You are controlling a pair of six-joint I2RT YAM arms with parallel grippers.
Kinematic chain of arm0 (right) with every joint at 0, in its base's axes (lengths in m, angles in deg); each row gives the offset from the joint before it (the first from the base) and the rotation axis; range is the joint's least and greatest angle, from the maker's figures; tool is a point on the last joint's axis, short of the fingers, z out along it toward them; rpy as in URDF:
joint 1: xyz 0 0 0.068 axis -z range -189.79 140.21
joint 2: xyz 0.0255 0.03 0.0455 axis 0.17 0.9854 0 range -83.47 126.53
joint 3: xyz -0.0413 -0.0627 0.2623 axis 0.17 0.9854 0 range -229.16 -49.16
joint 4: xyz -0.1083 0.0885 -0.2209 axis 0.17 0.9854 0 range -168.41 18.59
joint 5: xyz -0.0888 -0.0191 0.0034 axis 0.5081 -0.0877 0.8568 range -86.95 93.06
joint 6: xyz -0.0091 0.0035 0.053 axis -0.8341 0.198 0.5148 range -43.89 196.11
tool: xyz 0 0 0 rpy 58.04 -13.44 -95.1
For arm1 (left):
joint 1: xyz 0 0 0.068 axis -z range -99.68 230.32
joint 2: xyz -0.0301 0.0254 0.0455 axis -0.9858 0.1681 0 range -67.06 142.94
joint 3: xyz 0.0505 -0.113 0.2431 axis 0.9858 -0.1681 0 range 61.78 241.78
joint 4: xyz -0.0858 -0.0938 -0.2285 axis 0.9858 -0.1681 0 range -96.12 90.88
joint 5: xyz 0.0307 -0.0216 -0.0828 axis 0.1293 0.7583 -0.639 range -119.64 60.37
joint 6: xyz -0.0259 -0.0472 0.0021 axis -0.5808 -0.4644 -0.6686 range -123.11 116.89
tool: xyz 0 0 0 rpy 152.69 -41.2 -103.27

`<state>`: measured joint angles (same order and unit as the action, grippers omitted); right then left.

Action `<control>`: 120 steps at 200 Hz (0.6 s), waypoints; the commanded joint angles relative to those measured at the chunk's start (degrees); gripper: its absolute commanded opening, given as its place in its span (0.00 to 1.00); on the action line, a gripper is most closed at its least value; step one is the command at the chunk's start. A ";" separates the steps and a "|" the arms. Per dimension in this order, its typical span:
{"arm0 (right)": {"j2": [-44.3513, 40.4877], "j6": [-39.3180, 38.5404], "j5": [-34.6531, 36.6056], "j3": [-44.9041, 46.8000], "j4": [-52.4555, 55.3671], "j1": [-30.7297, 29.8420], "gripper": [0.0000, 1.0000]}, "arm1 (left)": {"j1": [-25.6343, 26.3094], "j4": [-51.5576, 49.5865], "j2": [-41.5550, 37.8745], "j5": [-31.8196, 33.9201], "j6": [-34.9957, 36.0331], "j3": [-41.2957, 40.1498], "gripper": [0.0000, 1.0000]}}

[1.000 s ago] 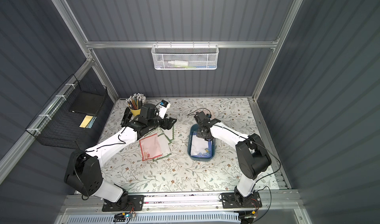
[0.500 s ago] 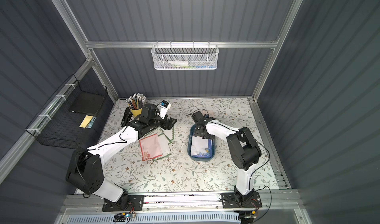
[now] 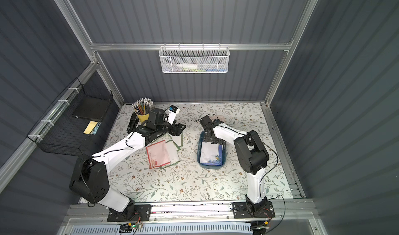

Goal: Take out the stationery paper from the storage box
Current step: Pick up the stationery paper from the storage box.

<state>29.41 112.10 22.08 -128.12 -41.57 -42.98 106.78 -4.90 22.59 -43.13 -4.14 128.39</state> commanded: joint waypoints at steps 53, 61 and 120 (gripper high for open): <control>3.81 2.42 1.51 0.49 3.87 0.14 0.93 | 0.01 -1.37 0.70 -0.43 1.07 1.77 0.78; 3.75 2.42 0.86 1.14 3.22 0.21 0.93 | 0.00 -1.43 0.71 -0.41 1.04 1.79 0.78; 2.98 3.95 -6.25 7.73 -3.19 0.50 0.93 | 0.00 -1.69 0.96 -0.36 1.10 1.95 0.78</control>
<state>30.20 115.00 20.92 -125.01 -43.88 -42.67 106.78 -5.34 22.72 -43.13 -4.14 128.43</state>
